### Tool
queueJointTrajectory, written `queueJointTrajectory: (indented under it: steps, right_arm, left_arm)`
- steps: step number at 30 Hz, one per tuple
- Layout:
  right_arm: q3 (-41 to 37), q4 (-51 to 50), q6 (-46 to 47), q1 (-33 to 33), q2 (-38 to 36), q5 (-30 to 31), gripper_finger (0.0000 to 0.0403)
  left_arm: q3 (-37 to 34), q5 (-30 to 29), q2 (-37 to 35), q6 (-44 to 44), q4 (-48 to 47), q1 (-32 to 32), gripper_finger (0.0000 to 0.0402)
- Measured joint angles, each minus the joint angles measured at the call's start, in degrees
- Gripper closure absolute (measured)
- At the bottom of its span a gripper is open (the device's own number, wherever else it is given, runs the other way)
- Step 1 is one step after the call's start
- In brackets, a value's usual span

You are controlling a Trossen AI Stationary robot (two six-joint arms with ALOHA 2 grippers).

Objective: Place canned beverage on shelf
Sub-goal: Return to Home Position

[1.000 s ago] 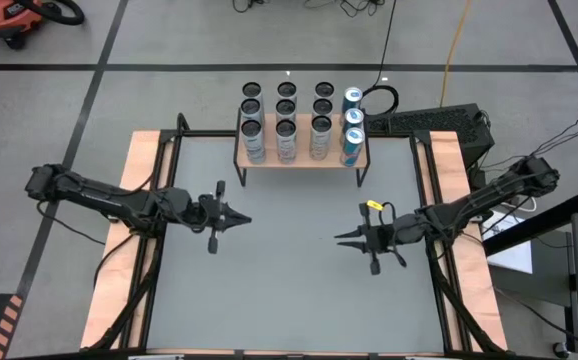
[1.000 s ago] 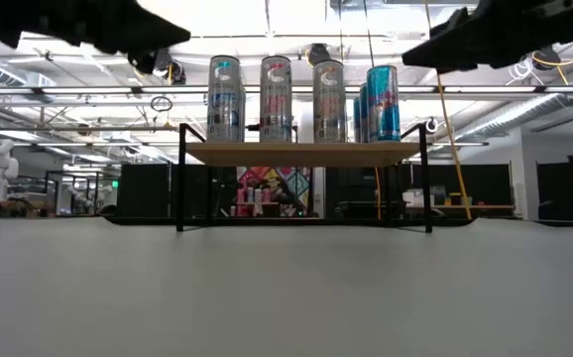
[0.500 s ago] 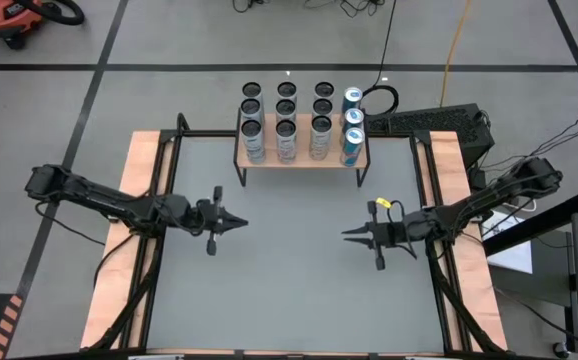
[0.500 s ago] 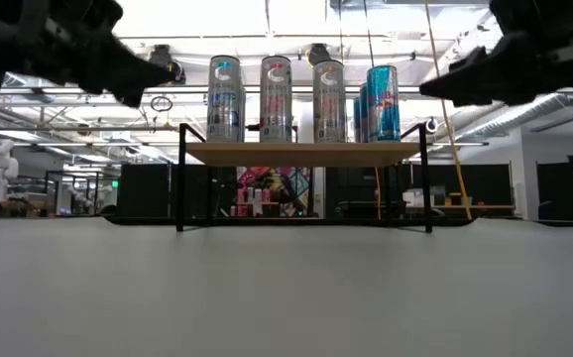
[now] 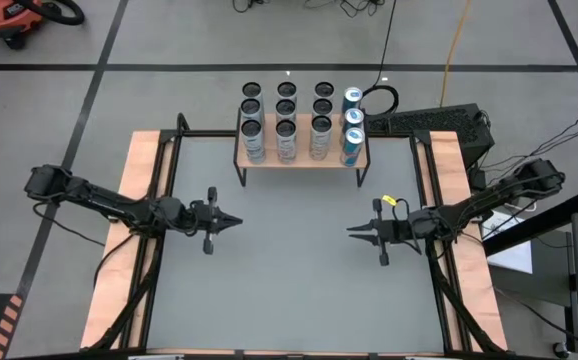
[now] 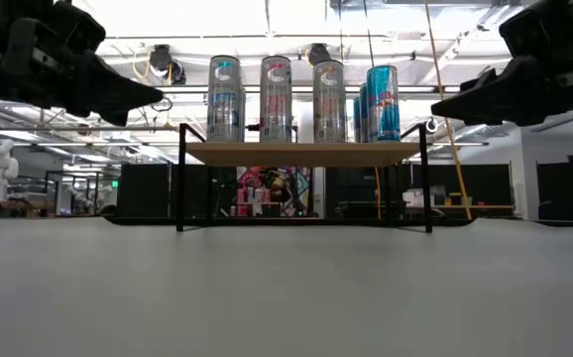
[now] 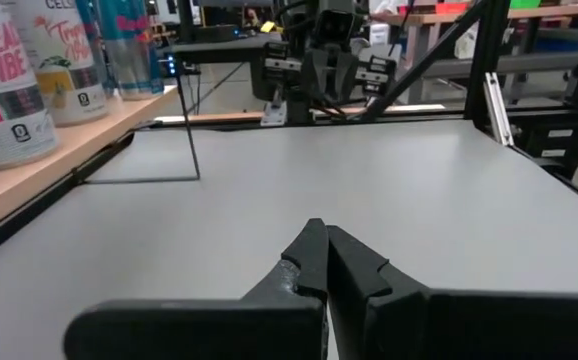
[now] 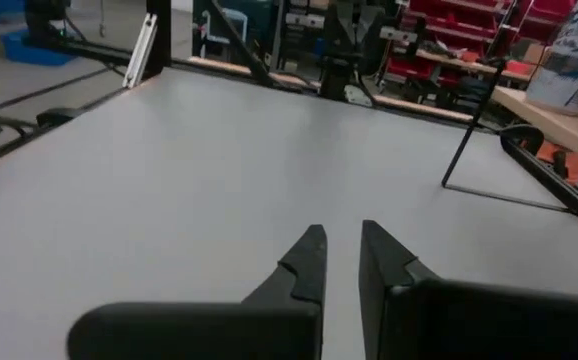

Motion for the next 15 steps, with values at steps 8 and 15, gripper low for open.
queueJointTrajectory:
  steps: [8, 15]
  right_arm:
    - [-3.0, 0.1, 0.2, 0.0, -5.1, 0.2, 0.0403]
    - [-4.3, -1.8, 1.4, 0.0, -8.6, 0.4, 0.0403]
  left_arm:
    - [-3.0, 0.0, -5.6, 0.0, -1.0, 0.0, 0.0401]
    - [-4.1, -0.1, -10.8, 0.7, -2.9, 0.0, 0.0401]
